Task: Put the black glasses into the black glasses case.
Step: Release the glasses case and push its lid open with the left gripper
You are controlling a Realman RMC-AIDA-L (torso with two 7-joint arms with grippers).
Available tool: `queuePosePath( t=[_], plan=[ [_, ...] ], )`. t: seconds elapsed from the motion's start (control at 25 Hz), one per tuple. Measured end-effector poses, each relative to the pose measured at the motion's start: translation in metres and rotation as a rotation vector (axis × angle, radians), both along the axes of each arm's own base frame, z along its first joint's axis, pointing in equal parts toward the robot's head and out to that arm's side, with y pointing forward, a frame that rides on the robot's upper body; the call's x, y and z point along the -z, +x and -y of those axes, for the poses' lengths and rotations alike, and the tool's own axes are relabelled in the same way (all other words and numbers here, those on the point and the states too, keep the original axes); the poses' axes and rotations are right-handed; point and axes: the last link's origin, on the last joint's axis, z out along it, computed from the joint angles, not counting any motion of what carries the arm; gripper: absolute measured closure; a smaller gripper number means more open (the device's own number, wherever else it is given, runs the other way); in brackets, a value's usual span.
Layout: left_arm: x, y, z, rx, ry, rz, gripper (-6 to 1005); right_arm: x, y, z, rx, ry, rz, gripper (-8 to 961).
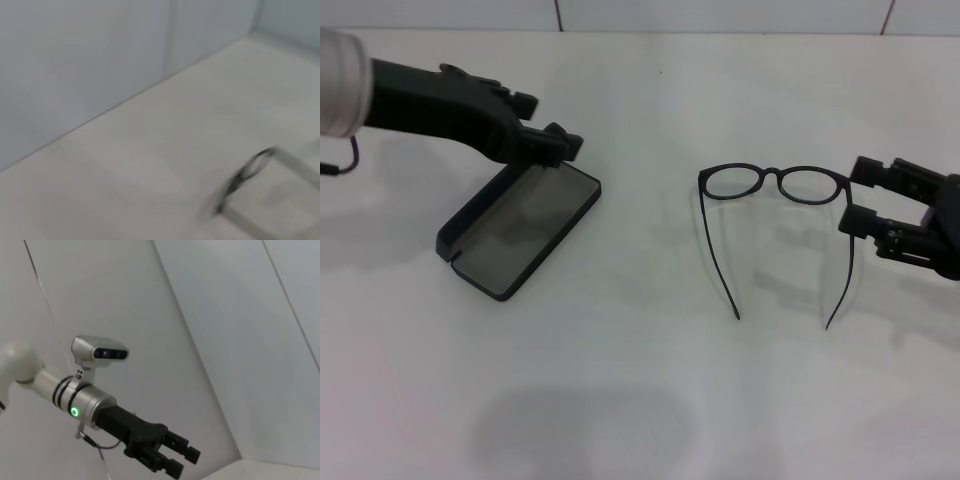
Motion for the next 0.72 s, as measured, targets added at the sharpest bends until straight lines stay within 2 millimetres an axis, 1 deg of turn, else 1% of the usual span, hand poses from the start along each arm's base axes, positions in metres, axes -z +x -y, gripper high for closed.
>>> queuePosePath(
  t=[0.12,0.24,0.4,0.64,0.72],
  plan=[
    [0.012,0.006,-0.005,-0.028,0.039,-0.170,241,0.000,0.005,0.004,0.020,0.010,-0.005,156],
    [0.025,-0.001,-0.014,-0.082,0.055,-0.279,240,0.002,0.006,0.005,0.027,0.019,-0.008,156],
    [0.042,-0.009,-0.028,-0.131,0.036,-0.293,242,0.002,0.005,0.005,0.023,0.020,-0.012,156],
    [0.048,-0.020,-0.038,-0.161,0.045,-0.329,251,0.002,0.005,0.006,0.019,0.020,-0.017,156],
    [0.049,-0.026,-0.041,-0.178,0.061,-0.359,253,0.001,0.005,0.006,0.019,0.021,-0.016,156]
  ],
)
